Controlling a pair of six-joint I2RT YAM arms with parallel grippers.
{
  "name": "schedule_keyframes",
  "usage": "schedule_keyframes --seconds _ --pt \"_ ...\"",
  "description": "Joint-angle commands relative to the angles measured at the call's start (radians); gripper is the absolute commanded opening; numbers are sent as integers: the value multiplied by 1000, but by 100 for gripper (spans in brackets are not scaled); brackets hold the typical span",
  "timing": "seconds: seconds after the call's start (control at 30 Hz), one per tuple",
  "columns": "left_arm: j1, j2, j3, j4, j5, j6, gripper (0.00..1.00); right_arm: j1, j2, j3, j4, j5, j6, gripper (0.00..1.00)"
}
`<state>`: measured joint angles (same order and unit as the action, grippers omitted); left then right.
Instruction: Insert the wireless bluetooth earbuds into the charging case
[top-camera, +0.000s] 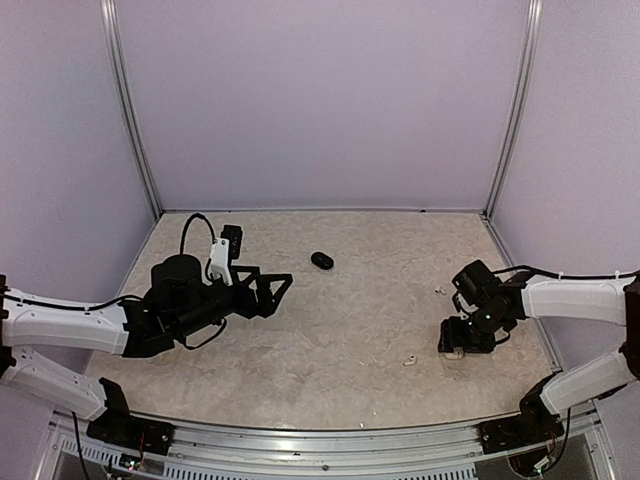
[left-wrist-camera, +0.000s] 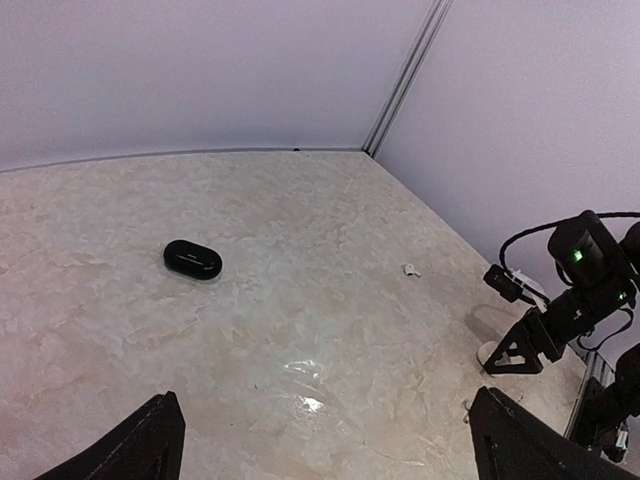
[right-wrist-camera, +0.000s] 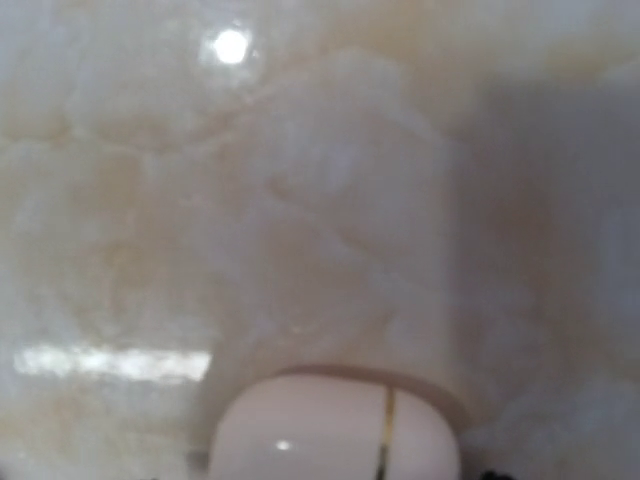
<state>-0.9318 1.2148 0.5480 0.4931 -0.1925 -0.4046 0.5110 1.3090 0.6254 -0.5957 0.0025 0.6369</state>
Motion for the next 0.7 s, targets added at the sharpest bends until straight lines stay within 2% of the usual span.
schedule_keyframes --seconds 0.0,0.23,0.43,0.67 --pt "7 -4 -11 19 -30 -21 99 17 1 -5 -29 61 48 67" --pt "7 -10 -41 69 -76 -54 99 18 17 8 -11 78 36 58" --pt "8 -40 -74 90 -80 -13 99 23 31 46 28 35 -53 40" --pt "9 -61 -87 77 -61 -44 99 115 3 191 47 79 -227 38"
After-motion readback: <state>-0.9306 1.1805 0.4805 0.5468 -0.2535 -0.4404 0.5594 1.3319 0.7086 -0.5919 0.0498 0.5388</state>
